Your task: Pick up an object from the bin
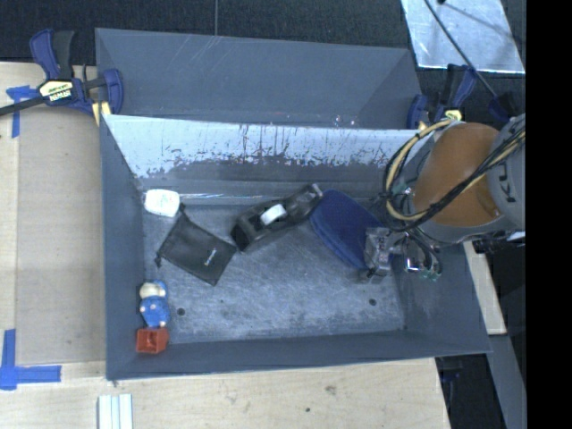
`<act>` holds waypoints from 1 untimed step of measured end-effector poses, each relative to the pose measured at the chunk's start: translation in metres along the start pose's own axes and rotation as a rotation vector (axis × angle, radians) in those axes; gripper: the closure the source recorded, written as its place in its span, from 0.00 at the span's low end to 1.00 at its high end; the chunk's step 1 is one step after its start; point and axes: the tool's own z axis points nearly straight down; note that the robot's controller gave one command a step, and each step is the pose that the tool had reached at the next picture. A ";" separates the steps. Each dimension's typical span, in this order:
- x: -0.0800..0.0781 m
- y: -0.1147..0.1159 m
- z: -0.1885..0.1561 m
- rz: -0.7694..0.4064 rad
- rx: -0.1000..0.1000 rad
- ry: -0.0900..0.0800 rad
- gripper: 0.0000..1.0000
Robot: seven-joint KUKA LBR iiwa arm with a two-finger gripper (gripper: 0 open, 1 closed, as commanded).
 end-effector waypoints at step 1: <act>0.001 0.000 0.003 -0.003 0.000 0.006 0.00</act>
Offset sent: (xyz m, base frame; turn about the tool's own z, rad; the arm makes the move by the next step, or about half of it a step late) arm 0.0000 0.0000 0.0000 0.0000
